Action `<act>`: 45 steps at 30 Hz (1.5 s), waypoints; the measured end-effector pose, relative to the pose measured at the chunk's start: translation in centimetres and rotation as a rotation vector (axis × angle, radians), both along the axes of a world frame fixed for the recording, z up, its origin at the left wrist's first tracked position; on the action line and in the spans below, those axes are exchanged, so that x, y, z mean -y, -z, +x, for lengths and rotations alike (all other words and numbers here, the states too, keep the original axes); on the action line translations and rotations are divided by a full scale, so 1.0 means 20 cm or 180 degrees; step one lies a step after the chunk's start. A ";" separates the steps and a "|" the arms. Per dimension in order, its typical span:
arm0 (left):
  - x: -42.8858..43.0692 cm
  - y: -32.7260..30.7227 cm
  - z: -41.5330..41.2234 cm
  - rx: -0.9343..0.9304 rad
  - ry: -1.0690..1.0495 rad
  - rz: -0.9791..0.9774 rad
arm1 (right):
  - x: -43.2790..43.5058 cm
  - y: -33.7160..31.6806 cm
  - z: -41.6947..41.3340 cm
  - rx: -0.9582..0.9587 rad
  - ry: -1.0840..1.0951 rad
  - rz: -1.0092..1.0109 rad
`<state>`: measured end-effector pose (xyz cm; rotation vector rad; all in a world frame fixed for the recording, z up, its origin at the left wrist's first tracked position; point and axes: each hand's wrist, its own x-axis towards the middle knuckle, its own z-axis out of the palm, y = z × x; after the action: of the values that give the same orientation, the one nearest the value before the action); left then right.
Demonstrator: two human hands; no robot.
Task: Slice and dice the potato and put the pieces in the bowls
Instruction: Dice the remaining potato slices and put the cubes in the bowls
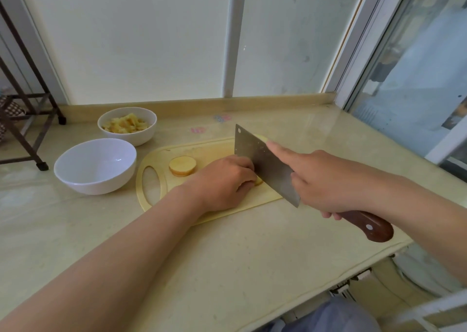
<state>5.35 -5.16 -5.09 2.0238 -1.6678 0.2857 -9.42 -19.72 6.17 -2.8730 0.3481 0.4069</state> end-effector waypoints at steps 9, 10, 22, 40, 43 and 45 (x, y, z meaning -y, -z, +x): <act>-0.01 0.03 0.01 -0.0048 -0.0018 -0.0093 | -0.06 0.09 0.29 0.0289 0.0182 0.0369; -0.02 0.03 0.01 -0.0007 -0.0051 -0.0111 | -0.06 0.09 0.31 0.0315 0.0191 0.0407; -0.05 0.04 0.02 0.0035 -0.0190 -0.0185 | 0.00 0.08 0.14 0.0497 0.0300 0.0573; -0.04 0.05 0.03 0.0078 -0.0223 -0.0126 | -0.04 0.06 0.06 0.0539 0.0118 0.0375; -0.04 0.05 0.03 0.0088 -0.0230 -0.0129 | -0.02 0.07 0.04 0.0503 0.0089 0.0340; -0.04 0.05 0.03 0.0092 -0.0228 -0.0138 | -0.01 0.07 0.03 0.0482 0.0081 0.0361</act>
<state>5.98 -4.36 -6.08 2.0590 -1.5947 0.3746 -8.76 -19.44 4.76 -2.7644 0.3236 0.1960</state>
